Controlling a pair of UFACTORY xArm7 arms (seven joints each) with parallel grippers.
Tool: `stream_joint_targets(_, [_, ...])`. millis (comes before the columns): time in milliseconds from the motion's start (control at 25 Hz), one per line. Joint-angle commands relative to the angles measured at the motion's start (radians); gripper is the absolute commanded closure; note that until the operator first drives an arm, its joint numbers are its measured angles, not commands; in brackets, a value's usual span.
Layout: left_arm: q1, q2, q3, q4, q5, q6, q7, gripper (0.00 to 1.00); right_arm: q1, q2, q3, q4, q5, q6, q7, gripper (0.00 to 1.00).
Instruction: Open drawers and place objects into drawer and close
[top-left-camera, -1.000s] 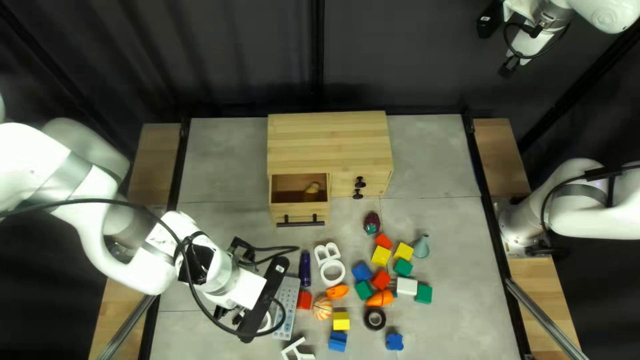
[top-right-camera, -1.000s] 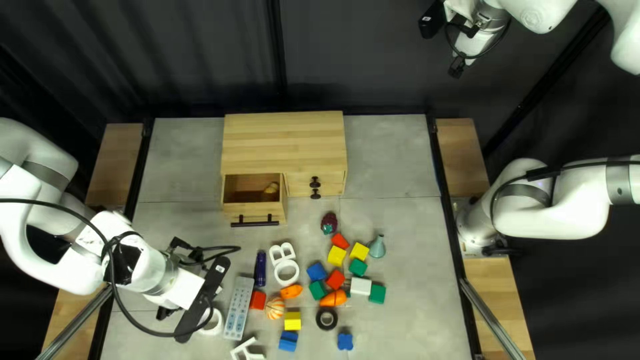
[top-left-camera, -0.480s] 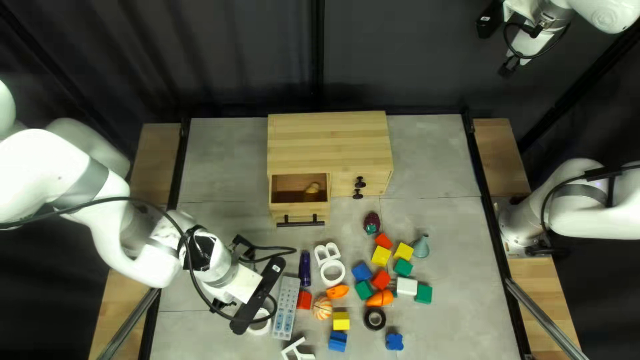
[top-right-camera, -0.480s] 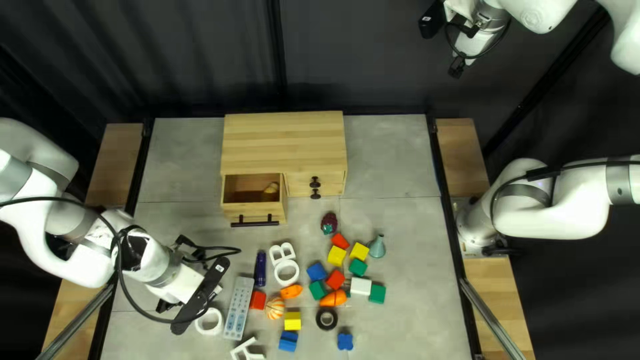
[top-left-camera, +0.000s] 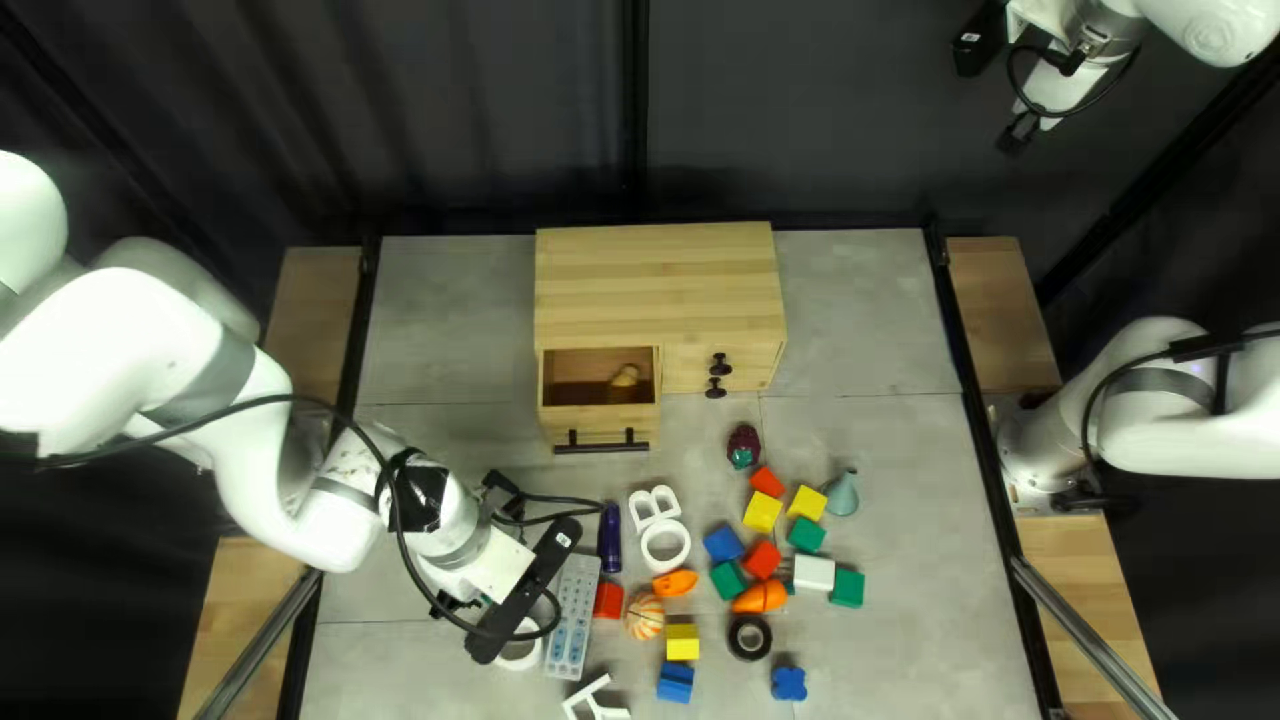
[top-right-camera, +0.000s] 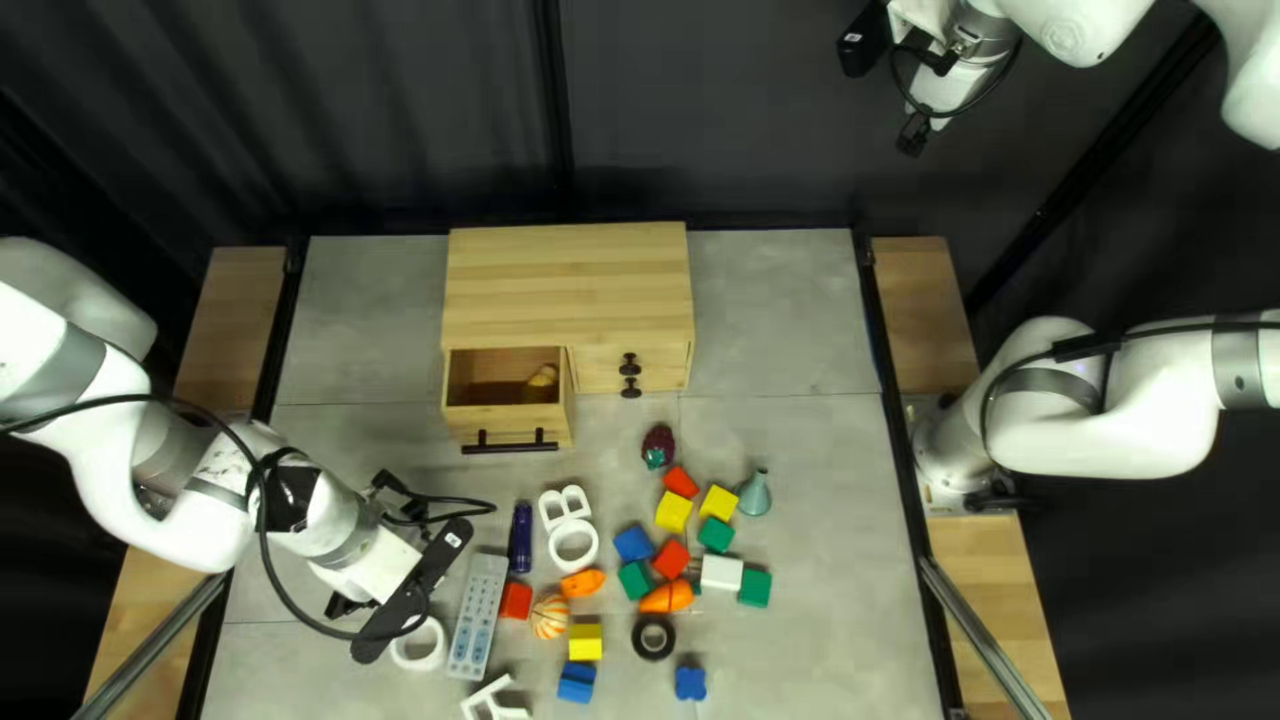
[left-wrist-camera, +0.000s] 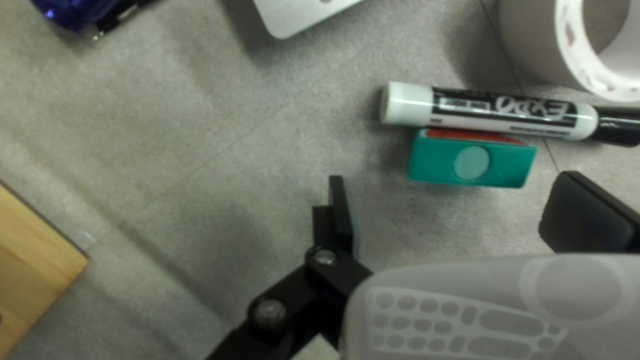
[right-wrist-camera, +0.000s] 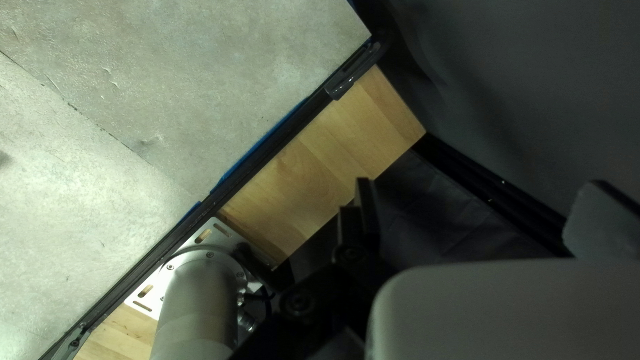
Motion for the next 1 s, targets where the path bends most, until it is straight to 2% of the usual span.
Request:
stream_joint_targets(40, [-0.008,0.006,-0.005,-0.003,-0.013,-0.009,0.018,0.00,0.000,0.000,0.000,0.000,0.000,0.000,0.000,0.00])
stream_joint_targets(80, [-0.010,0.009,-0.007,-0.001,-0.015,-0.010,0.022,0.03,0.000,0.000,0.000,0.000,0.000,0.000,0.000,0.00])
stream_joint_targets(120, [-0.011,0.009,-0.008,0.000,-0.014,-0.009,0.023,0.15,0.000,0.000,0.000,0.000,0.000,0.000,0.000,0.00])
stream_joint_targets(160, [-0.012,0.010,-0.009,0.000,-0.012,-0.009,0.022,0.95,0.000,0.000,0.000,0.000,0.000,0.000,0.000,0.00])
stream_joint_targets(200, [-0.014,0.010,-0.011,0.002,-0.009,-0.007,0.023,0.95,0.000,0.000,0.000,0.000,0.000,0.000,0.000,0.00])
stream_joint_targets(240, [-0.014,0.010,-0.011,0.003,-0.008,-0.007,0.025,1.00,0.000,0.000,0.000,0.000,0.000,0.000,0.000,0.00])
stream_joint_targets(440, [-0.016,-0.001,-0.013,0.014,-0.001,0.013,0.035,1.00,0.000,0.000,0.000,0.000,0.000,0.000,0.000,0.00])
stream_joint_targets(640, [0.004,-0.161,-0.016,0.030,0.045,0.176,0.000,1.00,0.000,0.000,0.000,0.000,0.000,0.000,0.000,0.00])
stream_joint_targets(840, [0.066,-0.317,0.012,0.024,0.086,0.319,-0.032,1.00,0.000,0.000,0.000,0.000,0.000,0.000,0.000,0.00])
stream_joint_targets(1000, [0.151,-0.389,0.052,0.056,0.142,0.414,-0.048,1.00,0.000,0.000,0.000,0.000,0.000,0.000,0.000,0.00])
